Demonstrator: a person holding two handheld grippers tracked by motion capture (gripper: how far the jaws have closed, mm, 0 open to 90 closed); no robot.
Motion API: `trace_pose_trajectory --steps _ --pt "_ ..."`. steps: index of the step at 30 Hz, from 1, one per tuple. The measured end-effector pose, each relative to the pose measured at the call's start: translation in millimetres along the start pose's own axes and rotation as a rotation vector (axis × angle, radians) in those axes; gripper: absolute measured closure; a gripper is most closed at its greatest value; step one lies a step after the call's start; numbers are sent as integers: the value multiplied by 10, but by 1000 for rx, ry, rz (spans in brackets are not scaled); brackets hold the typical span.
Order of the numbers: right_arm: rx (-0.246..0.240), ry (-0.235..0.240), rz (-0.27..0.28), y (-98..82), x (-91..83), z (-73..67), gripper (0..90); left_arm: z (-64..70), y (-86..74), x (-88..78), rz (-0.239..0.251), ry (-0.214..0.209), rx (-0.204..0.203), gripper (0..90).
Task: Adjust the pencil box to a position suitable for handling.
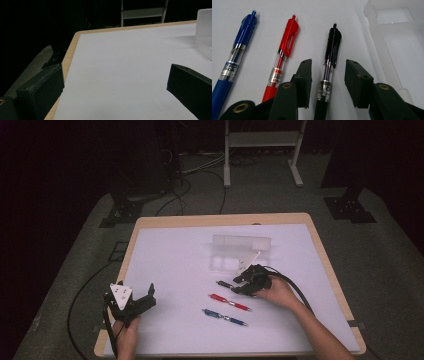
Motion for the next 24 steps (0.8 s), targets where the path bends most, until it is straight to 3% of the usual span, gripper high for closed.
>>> trace_pose_trajectory --steps 14,24 --pt "-4 2 -37 -57 71 -8 689 -1 -2 0 -2 -1 -1 4" --pt "10 23 -32 -56 74 -6 759 -2 -2 0 -3 0 0 4"
Point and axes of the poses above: each handheld gripper's, and its own axes: x roughly forward along the jaws, y roughly out of its top, z roughly to its right, the point moved 9 cm from there along x, roughly forward along the jaws, and after that the axes turned 4 degrees about -y, right-handed, at the moved point
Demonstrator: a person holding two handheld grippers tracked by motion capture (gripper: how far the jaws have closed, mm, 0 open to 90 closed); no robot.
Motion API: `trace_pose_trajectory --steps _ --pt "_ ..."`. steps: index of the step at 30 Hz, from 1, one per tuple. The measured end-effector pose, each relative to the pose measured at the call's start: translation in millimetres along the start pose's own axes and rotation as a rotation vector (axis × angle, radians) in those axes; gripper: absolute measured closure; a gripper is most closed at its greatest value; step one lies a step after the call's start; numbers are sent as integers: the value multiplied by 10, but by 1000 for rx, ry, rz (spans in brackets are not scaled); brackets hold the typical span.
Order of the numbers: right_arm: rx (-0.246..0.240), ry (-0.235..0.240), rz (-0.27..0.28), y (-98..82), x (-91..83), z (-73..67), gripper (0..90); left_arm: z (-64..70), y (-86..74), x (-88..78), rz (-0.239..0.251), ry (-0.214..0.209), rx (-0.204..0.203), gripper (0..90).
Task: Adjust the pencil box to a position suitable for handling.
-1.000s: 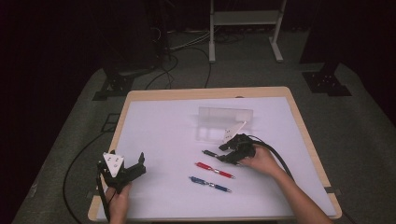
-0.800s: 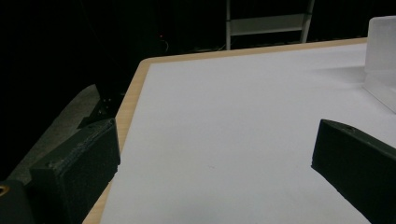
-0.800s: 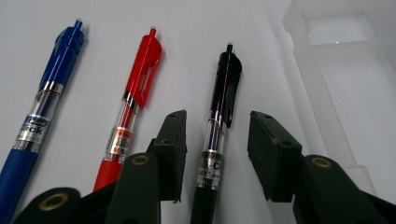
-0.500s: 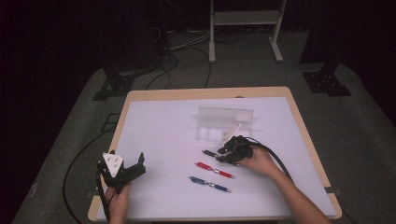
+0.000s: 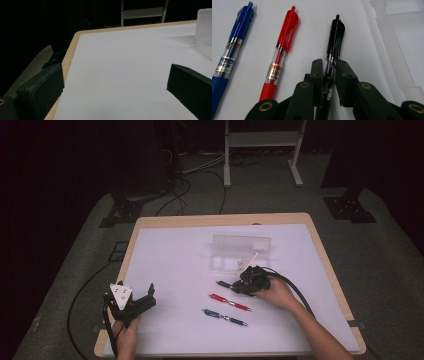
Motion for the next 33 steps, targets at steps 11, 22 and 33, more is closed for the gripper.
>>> trace_pose_trajectory --steps 11,22,33 --pt "14 24 -7 0 -10 -1 788 -2 3 -2 2 1 0 4" --pt "-18 6 38 106 -286 124 789 6 1 -2 -1 0 2 3" --pt "-87 -32 26 249 -466 368 789 -9 3 -5 3 1 0 4"
Point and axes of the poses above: each handheld gripper's, and its own axes: x roughly forward along the jaws, y roughly out of its top, z roughly to its right, the point moved 9 cm from there along x, roughly forward along the jaws, and after that the axes turned 4 degrees about -y, right-handed, at the moved point
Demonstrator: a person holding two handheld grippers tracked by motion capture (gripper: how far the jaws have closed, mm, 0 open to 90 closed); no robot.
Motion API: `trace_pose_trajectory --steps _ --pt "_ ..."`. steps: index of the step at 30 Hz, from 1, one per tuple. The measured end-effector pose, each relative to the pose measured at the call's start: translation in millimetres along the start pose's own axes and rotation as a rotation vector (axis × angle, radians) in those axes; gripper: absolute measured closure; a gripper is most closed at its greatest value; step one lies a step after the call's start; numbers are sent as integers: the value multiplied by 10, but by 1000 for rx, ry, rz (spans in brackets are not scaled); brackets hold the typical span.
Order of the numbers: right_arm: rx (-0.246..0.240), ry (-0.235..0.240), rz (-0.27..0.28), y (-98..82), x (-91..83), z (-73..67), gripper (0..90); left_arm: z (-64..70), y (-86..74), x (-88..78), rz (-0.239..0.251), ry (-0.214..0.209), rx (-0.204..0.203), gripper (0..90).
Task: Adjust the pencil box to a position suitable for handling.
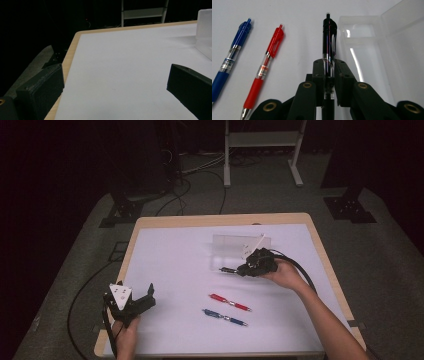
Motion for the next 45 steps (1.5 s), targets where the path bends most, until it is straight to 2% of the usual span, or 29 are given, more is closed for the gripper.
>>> trace_pose_trajectory --steps 11,22,39,45 --pt "-14 -39 -5 16 -95 303 789 3 -1 5 0 -1 0 4" --pt "13 -37 -12 -46 -24 489 789 8 -4 8 -2 -5 0 3" --pt "32 -42 -57 -209 167 654 788 9 -6 9 -3 -8 0 4" --pt "22 -32 -76 -232 241 655 788 10 -7 10 -3 -7 0 3"
Point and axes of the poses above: each handheld gripper's, and its own axes: x roughly forward along the jaws, y roughly out of its top, z roughly to its right, the point moved 9 cm from there along x, roughly forward along the jaws, and after that the axes turned 4 degrees about -y, right-handed, at the moved point
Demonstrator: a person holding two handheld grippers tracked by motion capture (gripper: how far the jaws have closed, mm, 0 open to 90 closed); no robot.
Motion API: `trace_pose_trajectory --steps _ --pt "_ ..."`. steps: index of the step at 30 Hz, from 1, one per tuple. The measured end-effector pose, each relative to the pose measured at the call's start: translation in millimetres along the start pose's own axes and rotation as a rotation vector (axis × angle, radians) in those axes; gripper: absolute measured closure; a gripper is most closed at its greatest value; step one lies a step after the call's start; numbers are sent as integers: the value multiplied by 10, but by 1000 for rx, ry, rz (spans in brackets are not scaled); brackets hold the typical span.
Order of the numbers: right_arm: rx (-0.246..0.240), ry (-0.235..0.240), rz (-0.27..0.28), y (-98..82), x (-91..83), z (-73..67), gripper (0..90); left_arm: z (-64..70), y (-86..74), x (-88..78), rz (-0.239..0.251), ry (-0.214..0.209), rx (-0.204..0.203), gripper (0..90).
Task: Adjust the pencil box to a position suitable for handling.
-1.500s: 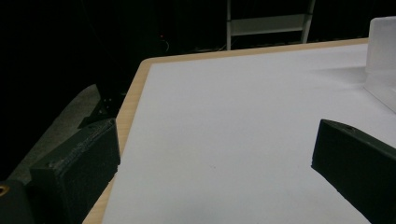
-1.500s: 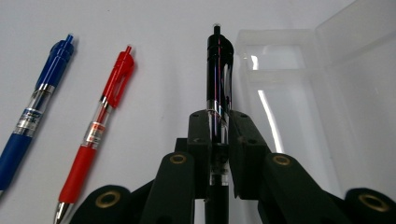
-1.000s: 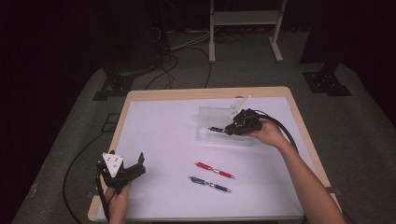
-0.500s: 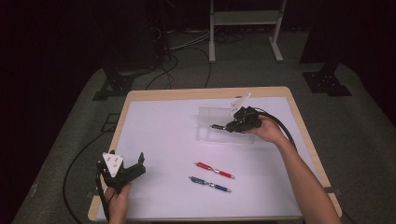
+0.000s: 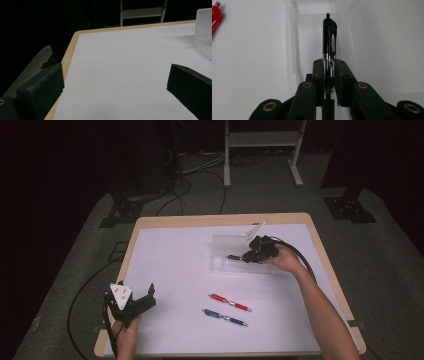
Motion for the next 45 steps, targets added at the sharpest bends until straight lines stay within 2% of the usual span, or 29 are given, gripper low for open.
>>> trace_pose_trajectory --steps 6,11,13,18,20,23,25,28,29,30,33,35,36,38,39,45 --pt "-16 -2 -21 -25 69 8 788 -9 1 -6 2 1 -2 4" --pt "-14 -5 -19 -29 72 22 785 -8 0 -6 2 0 -1 4" --pt "-27 -13 -5 -18 76 20 778 -8 -1 -5 -1 0 -1 4" --pt "-36 -35 6 11 66 18 719 -4 -1 -6 1 -1 -1 4" --pt "-21 -25 11 7 58 16 706 -4 -1 -8 0 -1 -1 4" --pt "26 8 16 -17 18 -8 694 -15 6 -18 6 0 -2 4" --pt "31 8 22 -26 -2 -20 689 -23 3 -17 5 2 -4 4" --pt "68 27 87 -25 -124 -106 669 -17 -4 -10 -2 3 -3 3" --pt "68 27 87 -25 -124 -106 669 -17 -4 -10 -2 3 -3 4" --pt "90 24 110 -23 -181 -139 607 -2 2 -12 2 2 0 4" --pt "111 47 148 -19 -256 -227 606 2 4 -16 3 2 4 4" --pt "116 58 156 -21 -273 -256 606 -1 0 -15 3 4 0 4" --pt "118 61 176 -26 -314 -324 595 -2 -4 -16 -1 5 -1 4" --pt "132 86 181 -32 -338 -384 579 -2 -2 -17 2 5 0 4" --pt "132 86 181 -32 -338 -384 579 -2 -2 -17 2 5 0 4" --pt "157 108 212 -28 -413 -604 538 -4 -5 -13 -1 5 3 3"
Point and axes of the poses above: each handheld gripper's, and its own axes: x roughly forward along the jaws, y roughly out of its top, z roughly to its right, the point moved 9 cm from there along x, roughly forward along the jaws, and after that the axes turned 4 degrees about -y, right-handed, at the moved point
